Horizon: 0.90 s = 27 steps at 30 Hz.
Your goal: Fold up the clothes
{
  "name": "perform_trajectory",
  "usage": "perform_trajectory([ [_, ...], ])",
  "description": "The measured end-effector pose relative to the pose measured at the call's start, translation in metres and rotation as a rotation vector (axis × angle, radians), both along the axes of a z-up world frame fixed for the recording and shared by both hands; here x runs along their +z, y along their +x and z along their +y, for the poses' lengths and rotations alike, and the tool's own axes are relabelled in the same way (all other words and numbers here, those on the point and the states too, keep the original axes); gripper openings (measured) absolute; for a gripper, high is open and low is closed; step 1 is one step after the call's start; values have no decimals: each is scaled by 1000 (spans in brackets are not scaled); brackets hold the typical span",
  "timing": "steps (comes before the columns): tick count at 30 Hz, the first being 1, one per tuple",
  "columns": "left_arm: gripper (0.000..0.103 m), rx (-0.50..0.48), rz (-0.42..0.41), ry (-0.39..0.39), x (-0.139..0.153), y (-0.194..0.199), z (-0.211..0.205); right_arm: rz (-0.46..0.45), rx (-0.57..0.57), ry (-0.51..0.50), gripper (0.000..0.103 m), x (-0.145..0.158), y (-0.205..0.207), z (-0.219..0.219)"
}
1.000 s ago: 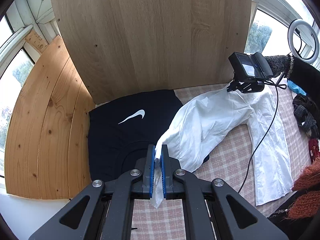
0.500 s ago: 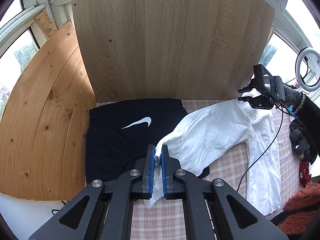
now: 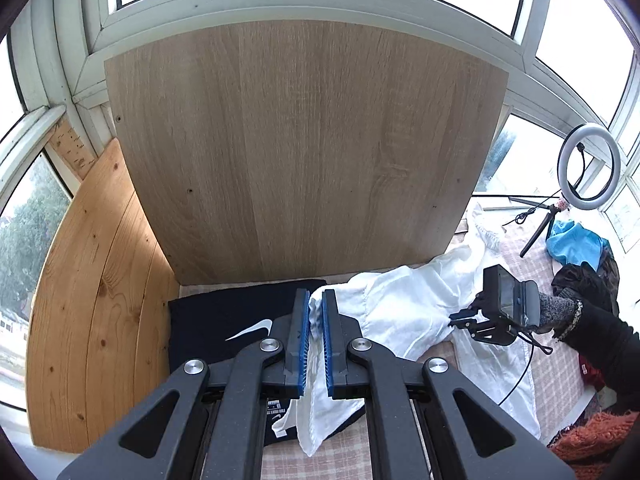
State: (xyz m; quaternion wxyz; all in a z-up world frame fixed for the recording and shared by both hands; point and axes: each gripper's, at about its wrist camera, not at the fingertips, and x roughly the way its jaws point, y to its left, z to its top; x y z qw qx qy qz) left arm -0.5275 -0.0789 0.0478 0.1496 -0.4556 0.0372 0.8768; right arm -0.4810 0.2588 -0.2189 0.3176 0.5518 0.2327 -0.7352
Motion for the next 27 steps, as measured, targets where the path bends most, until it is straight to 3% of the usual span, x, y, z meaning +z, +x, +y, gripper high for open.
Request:
perform_trajectory([
  [4, 5, -64, 32, -1, 12, 2, 18, -16, -140, -180, 9, 43, 18, 33],
  [7, 5, -109, 42, 16, 14, 11, 29, -23, -168, -184, 9, 36, 32, 28],
  [11, 5, -186, 50, 5, 17, 40, 56, -83, -267, -152, 7, -23, -6, 8],
  [13, 5, -228, 55, 16, 21, 63, 73, -109, -340, -211, 7, -17, -5, 23],
  [15, 5, -271, 60, 32, 24, 87, 92, -135, -426, -341, 8, -4, -1, 53],
  [18, 5, -334, 66, 78, 27, 129, 130, -172, -553, -408, 10, 15, -2, 90],
  [23, 5, -412, 7, 104, 2, 202, 210, -267, -681, -468, 10, 9, 13, 148],
  [27, 5, -483, -71, 99, -36, 258, 279, -293, -665, -551, 12, 34, 59, 199],
])
